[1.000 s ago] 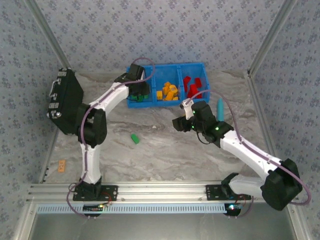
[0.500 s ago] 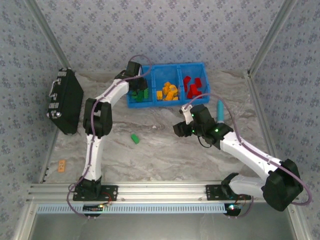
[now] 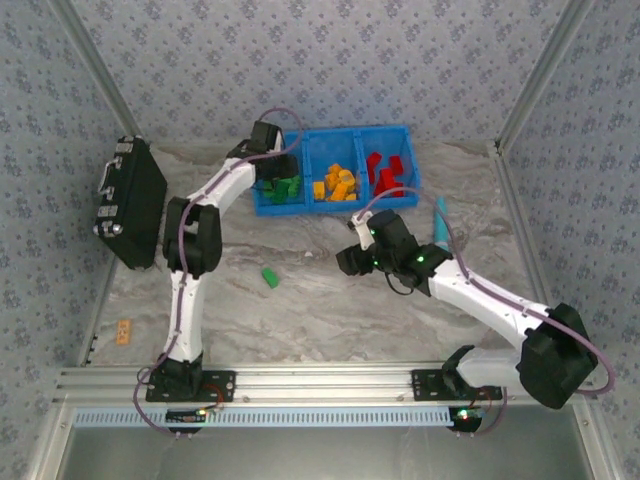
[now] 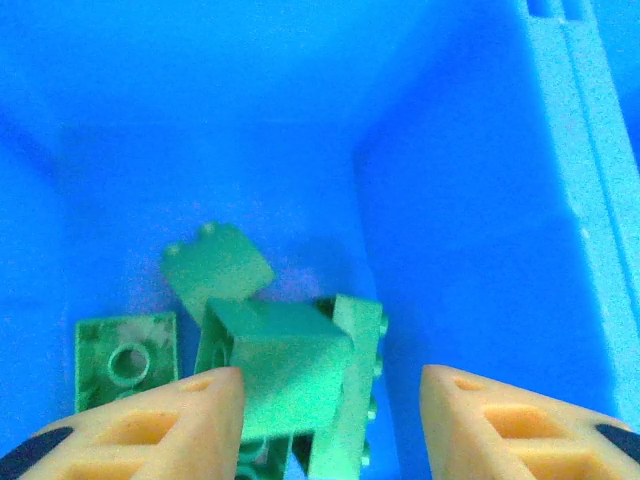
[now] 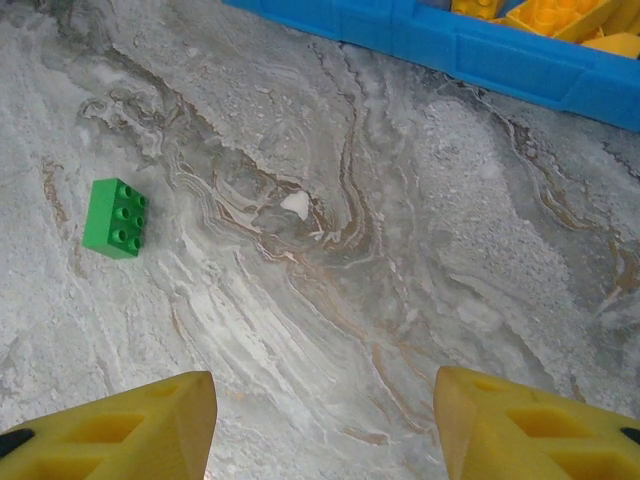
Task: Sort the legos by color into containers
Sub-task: Pick up the lego from the center of the table.
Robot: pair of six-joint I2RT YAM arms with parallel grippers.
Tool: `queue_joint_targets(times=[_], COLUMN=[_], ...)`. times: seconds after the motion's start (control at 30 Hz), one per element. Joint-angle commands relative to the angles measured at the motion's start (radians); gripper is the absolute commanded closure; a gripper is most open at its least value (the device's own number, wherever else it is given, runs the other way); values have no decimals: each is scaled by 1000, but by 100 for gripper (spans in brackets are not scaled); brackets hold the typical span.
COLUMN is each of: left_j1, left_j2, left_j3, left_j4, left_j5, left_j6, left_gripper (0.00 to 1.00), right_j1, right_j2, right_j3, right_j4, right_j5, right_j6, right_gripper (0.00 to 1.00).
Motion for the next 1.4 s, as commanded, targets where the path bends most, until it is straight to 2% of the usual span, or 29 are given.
queue_joint_targets(times=[0.0,0.23,0.43,0.7,0.8,1.03,1.23,1.37], left_j1=[3,3,13,41,43,43,43,43], left_j2=[-182,-527,-873,-1313,-1449,-1624,-1777,-1858], left_j3=[-45,-270,-503,-831,-928,-1044,-1205,-1246], left_j4=[44,102,79,19,-11,-115,-24,-19], left_j5=[22,25,-22,-86,-93,-67,-64,-67], left_j6=[31,57,155,272,337,439,415,390], left_gripper=[50,48,44,31,22,18,11,10], right_j1=[27,113,182,253,292,366,405,416], right_j2=[28,118,232,411,489,663,767,836], right_j3=[41,99,208,399,468,669,752,831], right_j4=[26,43,23,-38,-71,-215,-286,-383], right_j5=[24,47,52,13,8,38,78,129], right_j6=[26,28,-10,-17,-6,80,171,204], right_gripper=[39,37,32,25,23,20,19,19])
